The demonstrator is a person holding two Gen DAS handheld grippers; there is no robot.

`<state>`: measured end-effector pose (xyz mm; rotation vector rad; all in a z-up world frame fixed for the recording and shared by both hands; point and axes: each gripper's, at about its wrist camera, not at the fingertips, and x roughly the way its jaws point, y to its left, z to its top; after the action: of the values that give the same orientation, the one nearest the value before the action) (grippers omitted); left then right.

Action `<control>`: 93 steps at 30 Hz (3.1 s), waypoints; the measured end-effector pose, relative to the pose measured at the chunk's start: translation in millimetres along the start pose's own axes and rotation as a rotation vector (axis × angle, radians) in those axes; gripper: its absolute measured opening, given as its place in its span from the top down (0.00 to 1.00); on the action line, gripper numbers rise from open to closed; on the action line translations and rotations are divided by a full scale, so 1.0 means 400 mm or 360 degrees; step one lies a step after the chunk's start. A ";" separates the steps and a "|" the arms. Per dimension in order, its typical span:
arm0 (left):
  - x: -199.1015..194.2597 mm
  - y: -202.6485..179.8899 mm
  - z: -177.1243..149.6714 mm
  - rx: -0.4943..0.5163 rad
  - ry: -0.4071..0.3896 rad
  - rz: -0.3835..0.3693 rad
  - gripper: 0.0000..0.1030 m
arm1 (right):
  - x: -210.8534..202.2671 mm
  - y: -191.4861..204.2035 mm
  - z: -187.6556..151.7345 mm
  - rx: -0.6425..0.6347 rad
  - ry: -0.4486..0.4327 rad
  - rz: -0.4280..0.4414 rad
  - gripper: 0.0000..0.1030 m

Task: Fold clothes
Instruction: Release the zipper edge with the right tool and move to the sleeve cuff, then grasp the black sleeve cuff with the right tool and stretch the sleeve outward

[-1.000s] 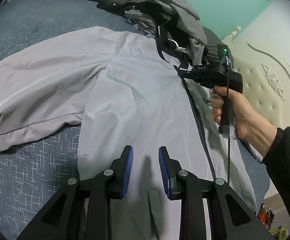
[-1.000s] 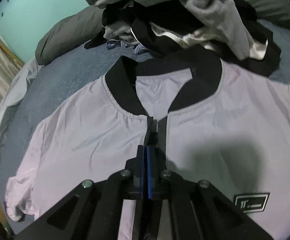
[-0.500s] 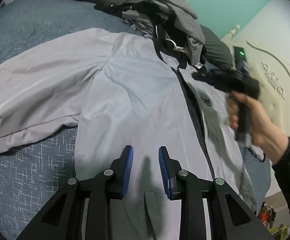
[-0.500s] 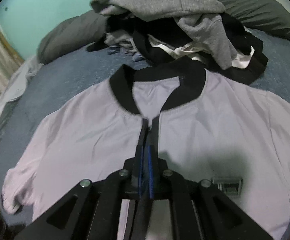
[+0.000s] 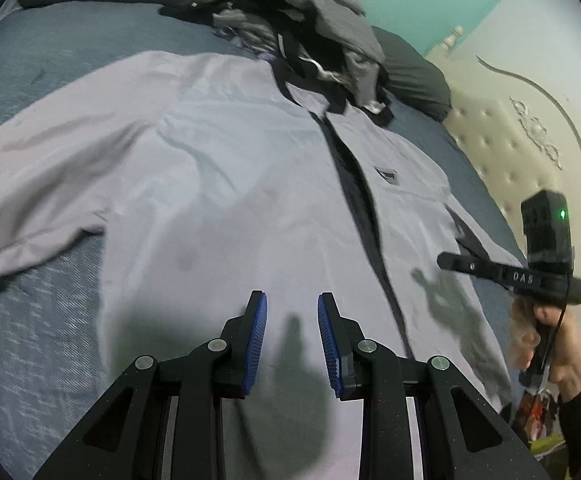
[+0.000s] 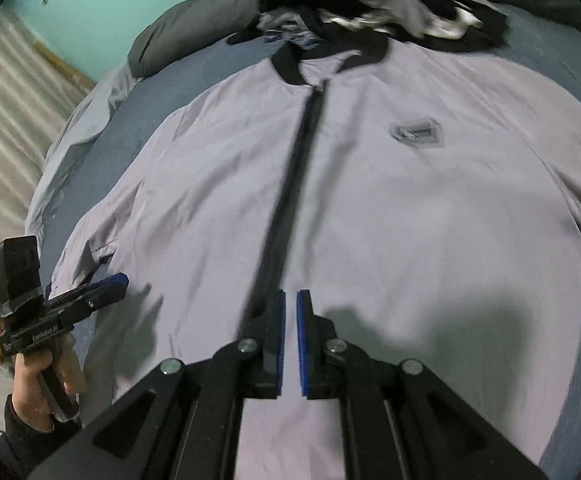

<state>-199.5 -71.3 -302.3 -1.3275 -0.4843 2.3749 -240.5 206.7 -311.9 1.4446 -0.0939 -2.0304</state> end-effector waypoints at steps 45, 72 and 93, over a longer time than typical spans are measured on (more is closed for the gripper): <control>0.159 -0.368 -0.195 0.0456 0.0413 0.0030 0.72 | -0.773 -0.974 -0.334 0.1055 -0.0689 -0.0776 0.43; 0.185 -0.367 -0.181 0.0450 0.0426 0.0049 0.72 | -0.717 -0.994 -0.308 0.0859 -0.0746 -0.0483 0.79; 0.192 -0.382 -0.180 0.0471 0.0436 0.0053 0.72 | -0.909 -1.034 -0.256 0.1086 -0.0989 -0.0439 0.96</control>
<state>-150.9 106.7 -322.5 -1.4935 -0.0305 2.1400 -267.9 758.5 -219.6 1.1554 -0.9723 -2.7807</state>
